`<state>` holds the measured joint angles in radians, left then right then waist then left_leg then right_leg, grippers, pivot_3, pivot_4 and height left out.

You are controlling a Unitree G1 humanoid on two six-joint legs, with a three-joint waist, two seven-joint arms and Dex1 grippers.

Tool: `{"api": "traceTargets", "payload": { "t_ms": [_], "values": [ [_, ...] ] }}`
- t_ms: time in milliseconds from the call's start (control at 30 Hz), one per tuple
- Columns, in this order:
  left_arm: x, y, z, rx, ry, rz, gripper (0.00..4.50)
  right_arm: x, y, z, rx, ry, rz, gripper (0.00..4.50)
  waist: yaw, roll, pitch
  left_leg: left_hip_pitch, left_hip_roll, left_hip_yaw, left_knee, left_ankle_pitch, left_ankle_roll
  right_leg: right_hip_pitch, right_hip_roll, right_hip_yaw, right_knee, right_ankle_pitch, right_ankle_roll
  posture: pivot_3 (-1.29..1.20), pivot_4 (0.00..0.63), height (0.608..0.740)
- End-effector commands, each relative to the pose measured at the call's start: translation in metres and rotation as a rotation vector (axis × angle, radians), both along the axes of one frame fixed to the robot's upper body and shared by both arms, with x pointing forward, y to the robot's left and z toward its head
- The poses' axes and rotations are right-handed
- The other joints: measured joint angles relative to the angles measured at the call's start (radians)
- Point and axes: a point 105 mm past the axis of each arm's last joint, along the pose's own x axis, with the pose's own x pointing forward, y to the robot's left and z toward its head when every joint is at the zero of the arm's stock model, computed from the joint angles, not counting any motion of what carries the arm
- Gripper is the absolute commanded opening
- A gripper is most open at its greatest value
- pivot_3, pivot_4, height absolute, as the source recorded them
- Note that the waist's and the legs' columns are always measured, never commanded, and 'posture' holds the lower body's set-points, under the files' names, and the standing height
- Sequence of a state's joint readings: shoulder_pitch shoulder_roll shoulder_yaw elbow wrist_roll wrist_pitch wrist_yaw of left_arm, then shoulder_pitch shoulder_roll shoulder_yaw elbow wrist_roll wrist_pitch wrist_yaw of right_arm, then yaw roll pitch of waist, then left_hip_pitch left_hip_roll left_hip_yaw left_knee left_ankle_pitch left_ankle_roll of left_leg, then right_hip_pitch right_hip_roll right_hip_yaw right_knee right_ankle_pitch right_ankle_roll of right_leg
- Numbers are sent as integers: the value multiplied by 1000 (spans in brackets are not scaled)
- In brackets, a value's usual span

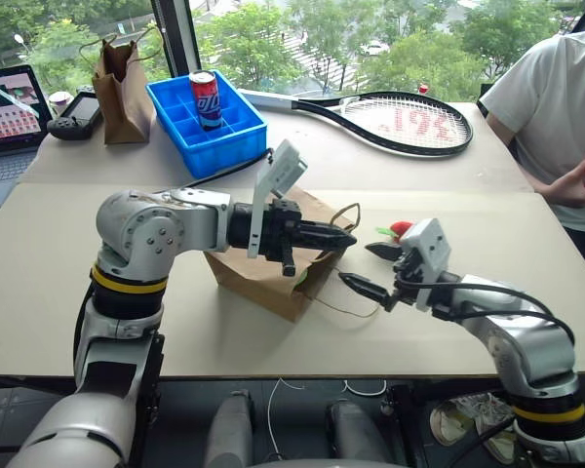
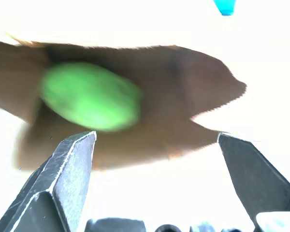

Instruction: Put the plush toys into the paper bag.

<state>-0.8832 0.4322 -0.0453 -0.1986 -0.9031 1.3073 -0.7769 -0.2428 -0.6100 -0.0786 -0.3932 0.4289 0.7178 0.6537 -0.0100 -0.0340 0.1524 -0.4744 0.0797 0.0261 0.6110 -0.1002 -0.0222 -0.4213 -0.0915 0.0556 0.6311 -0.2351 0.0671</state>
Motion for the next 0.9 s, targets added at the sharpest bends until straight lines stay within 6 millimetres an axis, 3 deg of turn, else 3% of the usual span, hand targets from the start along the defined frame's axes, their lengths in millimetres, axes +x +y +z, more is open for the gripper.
{"api": "traceTargets", "payload": {
  "t_ms": [33,200,333,433,467,567,667,800,900],
  "values": [
    [-1,3,12,-42,-50,15,0,29,-37,18,-15,-85,-173,4463,-4,0,0,0,0,0,0,0,0,0,0,1,0,0,0,0,150,740],
    [5,11,18,-62,-60,68,0,72,-60,4,-90,-105,-312,4463,-7,0,0,2,-1,0,-1,0,0,0,1,2,0,1,1,0,150,740],
    [9,18,22,-71,-66,110,0,91,-66,-16,-81,-64,-354,4463,-7,0,0,2,-1,0,-1,0,0,0,1,3,0,3,6,0,150,740],
    [16,27,26,-71,-85,157,0,97,-75,-42,-132,-5,-398,3839,-3,0,0,1,-2,0,-2,0,0,0,1,3,0,2,8,0,150,740],
    [17,28,27,-72,-92,166,0,97,-76,-48,-141,10,-403,3375,-4,0,0,1,-3,0,-3,0,0,0,0,4,0,2,9,0,150,740],
    [19,31,34,-87,-104,180,0,95,-76,-46,-135,-8,-395,2292,-4,0,0,1,-3,0,-3,0,0,1,0,5,-1,2,9,0,150,740],
    [19,32,38,-94,-105,181,0,80,-53,-23,-121,-107,-223,1374,-3,0,0,1,-3,0,-3,0,0,1,1,5,0,2,9,0,150,740],
    [20,31,37,-95,-97,182,0,42,-5,7,-152,-209,94,110,-8,1,1,1,-3,0,-3,0,0,0,1,6,0,2,10,0,150,740],
    [20,29,37,-87,-104,171,0,20,24,10,-218,-244,250,3,-12,1,1,2,-3,0,-3,0,0,0,2,6,1,2,10,0,150,740]
  ]
}}
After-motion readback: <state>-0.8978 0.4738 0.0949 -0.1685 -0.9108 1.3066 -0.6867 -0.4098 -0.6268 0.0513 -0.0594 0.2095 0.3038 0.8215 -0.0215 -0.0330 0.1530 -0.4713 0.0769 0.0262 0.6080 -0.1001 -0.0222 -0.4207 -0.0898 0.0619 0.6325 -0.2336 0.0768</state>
